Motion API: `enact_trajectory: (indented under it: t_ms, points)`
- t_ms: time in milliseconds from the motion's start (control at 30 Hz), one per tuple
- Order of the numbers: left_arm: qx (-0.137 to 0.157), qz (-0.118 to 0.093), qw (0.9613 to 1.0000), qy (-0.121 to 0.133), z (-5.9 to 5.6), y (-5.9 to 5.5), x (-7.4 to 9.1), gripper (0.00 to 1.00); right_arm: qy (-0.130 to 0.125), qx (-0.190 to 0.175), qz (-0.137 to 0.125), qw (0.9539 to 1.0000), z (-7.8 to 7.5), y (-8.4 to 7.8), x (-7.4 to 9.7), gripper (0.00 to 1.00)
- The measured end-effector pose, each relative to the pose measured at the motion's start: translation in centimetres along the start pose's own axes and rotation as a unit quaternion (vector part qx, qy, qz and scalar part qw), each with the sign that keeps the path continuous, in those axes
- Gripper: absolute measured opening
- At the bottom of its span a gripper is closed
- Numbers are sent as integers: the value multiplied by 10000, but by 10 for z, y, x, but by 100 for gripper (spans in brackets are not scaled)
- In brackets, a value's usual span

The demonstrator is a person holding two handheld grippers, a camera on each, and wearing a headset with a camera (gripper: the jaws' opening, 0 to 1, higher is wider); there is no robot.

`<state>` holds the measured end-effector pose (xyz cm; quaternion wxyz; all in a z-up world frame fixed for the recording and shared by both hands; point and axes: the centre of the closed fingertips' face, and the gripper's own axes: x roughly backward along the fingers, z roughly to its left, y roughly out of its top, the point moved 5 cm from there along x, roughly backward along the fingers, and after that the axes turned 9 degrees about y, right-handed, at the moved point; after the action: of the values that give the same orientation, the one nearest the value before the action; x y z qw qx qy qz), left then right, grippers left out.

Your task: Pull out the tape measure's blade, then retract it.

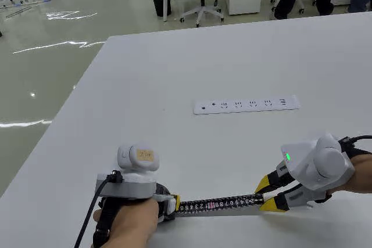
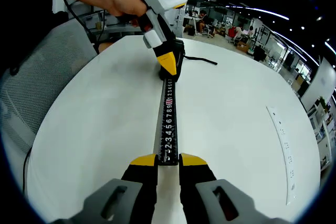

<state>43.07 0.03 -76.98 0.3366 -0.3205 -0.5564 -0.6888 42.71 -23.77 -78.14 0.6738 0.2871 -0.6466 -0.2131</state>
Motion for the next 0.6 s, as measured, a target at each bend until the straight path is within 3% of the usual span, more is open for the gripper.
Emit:
enact_trajectory:
  t_ms: [600]
  points:
    - [-10, -16, 10000, -11, 0, 0, 0, 61, 10, 10, -3, 10000, -1, 2, -3, 15]
